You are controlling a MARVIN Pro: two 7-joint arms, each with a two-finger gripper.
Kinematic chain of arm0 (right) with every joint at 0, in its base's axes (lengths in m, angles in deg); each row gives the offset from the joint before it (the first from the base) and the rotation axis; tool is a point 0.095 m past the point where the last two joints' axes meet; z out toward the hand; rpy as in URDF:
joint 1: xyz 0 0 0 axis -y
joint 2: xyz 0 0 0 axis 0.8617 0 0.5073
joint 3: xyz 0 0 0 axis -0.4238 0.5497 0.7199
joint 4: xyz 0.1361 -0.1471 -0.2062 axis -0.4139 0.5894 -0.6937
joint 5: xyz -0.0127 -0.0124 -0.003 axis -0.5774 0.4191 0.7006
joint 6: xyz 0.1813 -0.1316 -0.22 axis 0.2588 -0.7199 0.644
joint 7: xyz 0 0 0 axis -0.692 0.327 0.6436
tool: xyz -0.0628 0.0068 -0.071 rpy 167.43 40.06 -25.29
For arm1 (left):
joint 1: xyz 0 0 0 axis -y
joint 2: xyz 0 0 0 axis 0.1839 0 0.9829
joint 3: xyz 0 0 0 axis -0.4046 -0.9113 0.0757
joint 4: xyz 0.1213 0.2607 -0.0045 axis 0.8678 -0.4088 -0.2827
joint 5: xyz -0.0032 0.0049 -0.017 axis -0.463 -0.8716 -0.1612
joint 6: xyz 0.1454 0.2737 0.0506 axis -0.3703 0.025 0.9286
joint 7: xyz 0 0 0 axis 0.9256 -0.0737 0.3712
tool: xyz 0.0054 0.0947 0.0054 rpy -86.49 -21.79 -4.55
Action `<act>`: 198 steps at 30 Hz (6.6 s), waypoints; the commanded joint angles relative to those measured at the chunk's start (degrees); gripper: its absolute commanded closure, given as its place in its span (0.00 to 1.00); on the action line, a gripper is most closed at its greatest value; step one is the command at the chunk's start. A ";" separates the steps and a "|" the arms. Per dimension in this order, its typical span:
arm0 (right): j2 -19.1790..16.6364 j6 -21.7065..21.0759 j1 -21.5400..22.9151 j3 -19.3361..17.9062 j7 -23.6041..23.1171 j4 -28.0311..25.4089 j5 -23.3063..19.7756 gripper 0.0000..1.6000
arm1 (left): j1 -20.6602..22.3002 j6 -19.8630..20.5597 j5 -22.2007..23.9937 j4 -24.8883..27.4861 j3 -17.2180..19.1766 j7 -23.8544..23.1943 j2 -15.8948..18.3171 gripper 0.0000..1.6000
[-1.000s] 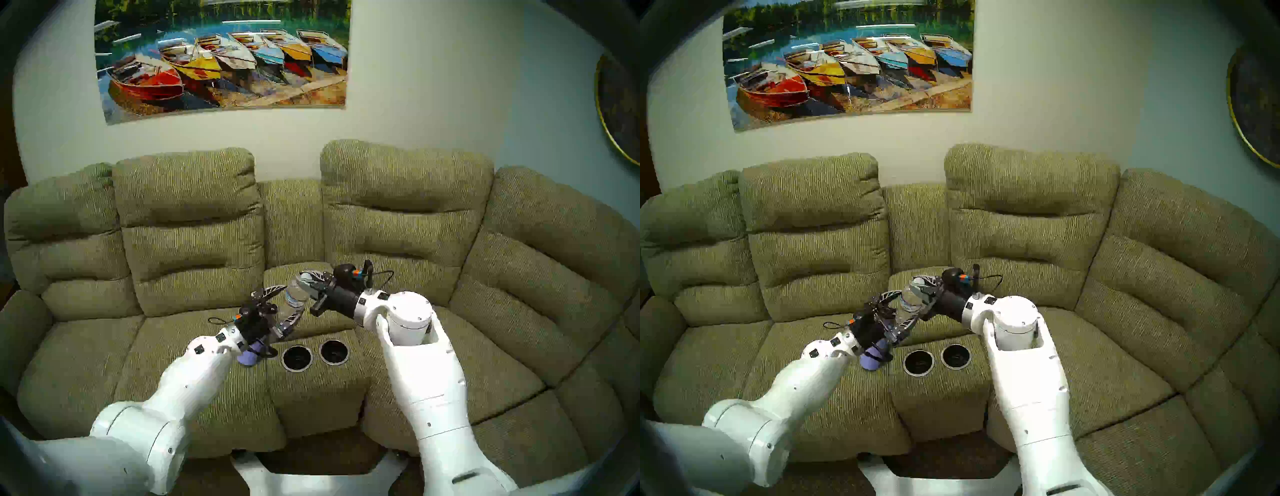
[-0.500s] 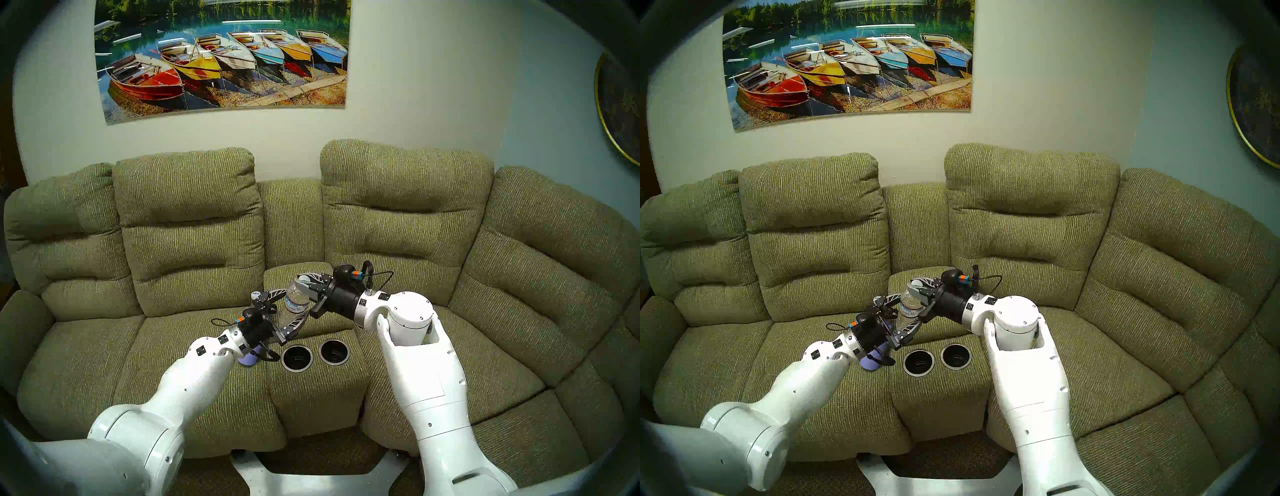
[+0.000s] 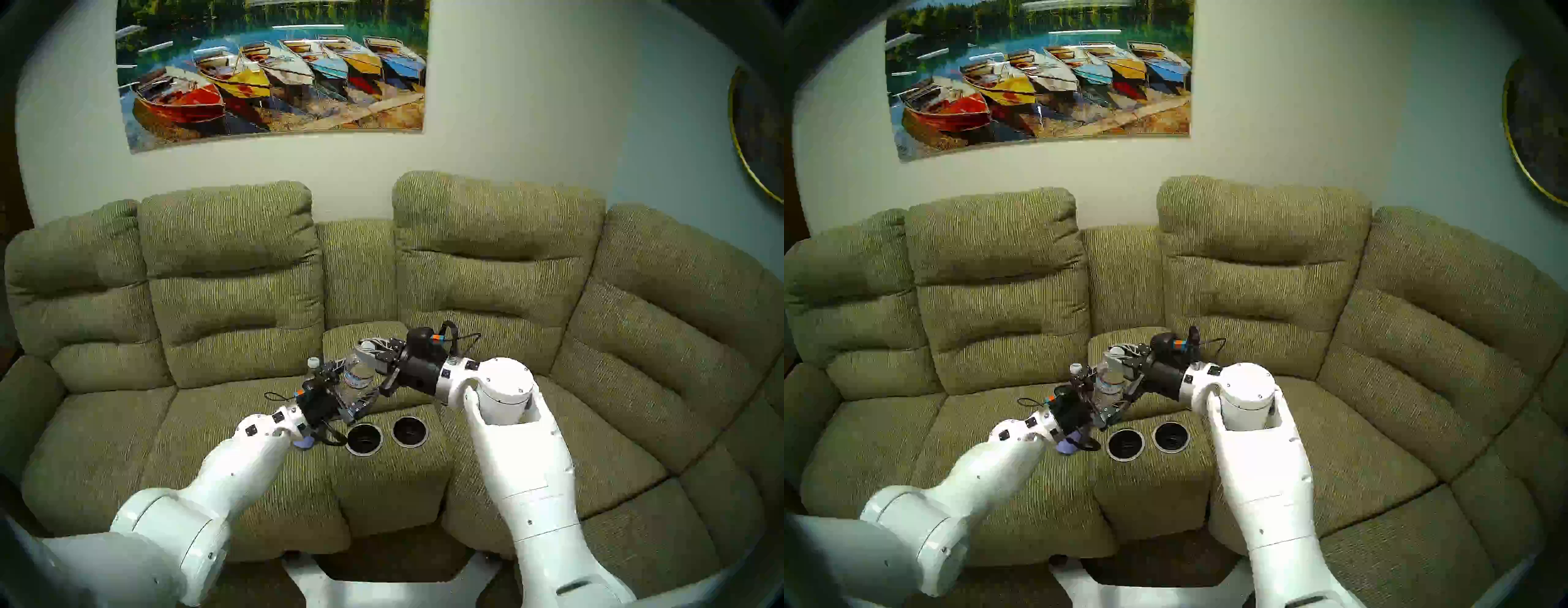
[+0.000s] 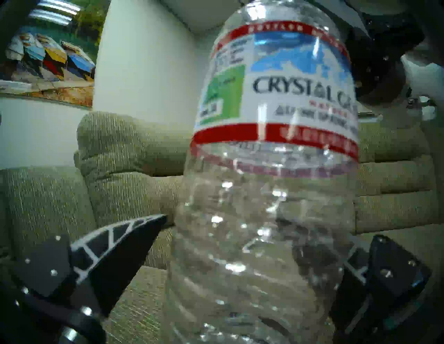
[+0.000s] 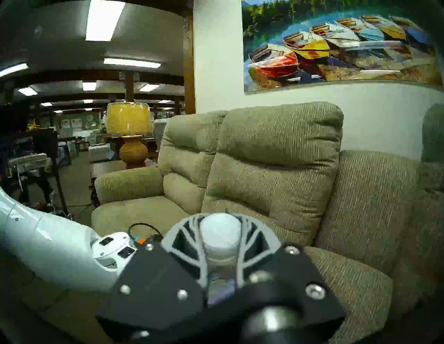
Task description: Take bottles out of cup holder
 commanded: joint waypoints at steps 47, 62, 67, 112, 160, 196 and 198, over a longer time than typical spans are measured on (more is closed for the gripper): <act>0.41 5.12 -2.73 -10.46 18.22 -3.53 -0.68 0.00 | 1.79 -11.03 -3.63 -16.96 2.31 20.30 7.05 1.00; 0.19 5.40 -2.64 -10.56 17.71 -3.31 -0.73 0.00 | 3.70 -9.78 -9.56 -24.33 0.47 35.95 6.55 1.00; 0.15 5.26 -2.77 -10.81 17.52 -3.69 -0.66 0.00 | 3.42 -9.83 -11.98 -25.24 -1.61 39.57 5.82 1.00; 0.34 5.22 -3.19 -13.36 15.59 -6.23 -0.20 0.00 | 1.22 3.58 -23.96 -25.17 -12.01 48.47 2.40 1.00; 0.28 5.27 -4.23 -14.16 15.27 -9.01 -0.24 0.00 | 4.05 14.69 -21.99 -24.62 -7.77 56.03 -2.08 1.00; 0.20 5.27 -4.66 -13.50 15.76 -11.41 -0.18 0.00 | 4.58 19.74 -23.95 -24.35 -9.41 53.77 -1.64 0.09; 0.17 5.26 -4.68 -13.49 15.79 -11.54 -0.18 0.00 | 4.60 19.74 -24.35 -24.32 -9.77 53.73 -1.60 0.07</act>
